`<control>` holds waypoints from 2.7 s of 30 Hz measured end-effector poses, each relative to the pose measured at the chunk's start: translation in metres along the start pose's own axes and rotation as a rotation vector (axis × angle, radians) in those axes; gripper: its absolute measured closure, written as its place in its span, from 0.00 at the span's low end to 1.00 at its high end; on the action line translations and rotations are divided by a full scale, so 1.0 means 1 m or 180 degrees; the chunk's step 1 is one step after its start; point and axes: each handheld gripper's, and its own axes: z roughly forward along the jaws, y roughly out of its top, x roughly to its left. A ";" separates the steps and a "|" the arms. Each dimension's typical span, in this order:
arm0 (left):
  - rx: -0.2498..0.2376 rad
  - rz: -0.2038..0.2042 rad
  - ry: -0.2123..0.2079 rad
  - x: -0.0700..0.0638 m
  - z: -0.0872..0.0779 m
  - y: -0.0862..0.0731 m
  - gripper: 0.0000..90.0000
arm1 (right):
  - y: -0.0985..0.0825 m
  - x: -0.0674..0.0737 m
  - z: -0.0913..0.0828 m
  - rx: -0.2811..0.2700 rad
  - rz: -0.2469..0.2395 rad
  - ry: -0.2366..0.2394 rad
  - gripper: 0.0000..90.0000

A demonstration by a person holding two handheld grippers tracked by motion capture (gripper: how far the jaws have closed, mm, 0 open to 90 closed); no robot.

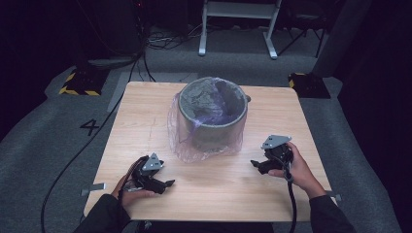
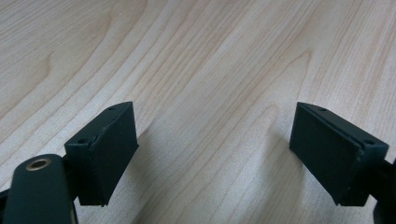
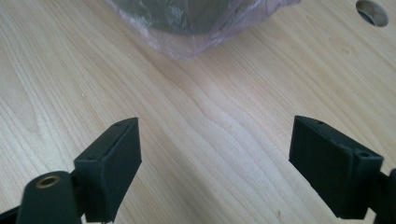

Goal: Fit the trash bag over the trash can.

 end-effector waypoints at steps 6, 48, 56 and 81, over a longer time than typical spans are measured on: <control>0.0000 0.0000 0.0000 0.000 0.000 0.000 0.16 | -0.011 0.000 0.001 0.0045 -0.0004 -0.0024 0.19; -0.0001 -0.0001 0.0000 0.000 0.000 0.000 0.16 | -0.087 -0.001 -0.005 0.0002 0.0396 -0.0162 0.19; 0.0000 0.0000 0.0000 0.000 0.000 0.000 0.16 | -0.098 0.001 -0.010 -0.0129 0.0526 -0.0153 0.19; 0.0005 0.0003 -0.0001 0.000 0.000 0.000 0.16 | -0.146 -0.014 -0.030 -0.0337 0.1210 -0.0284 0.17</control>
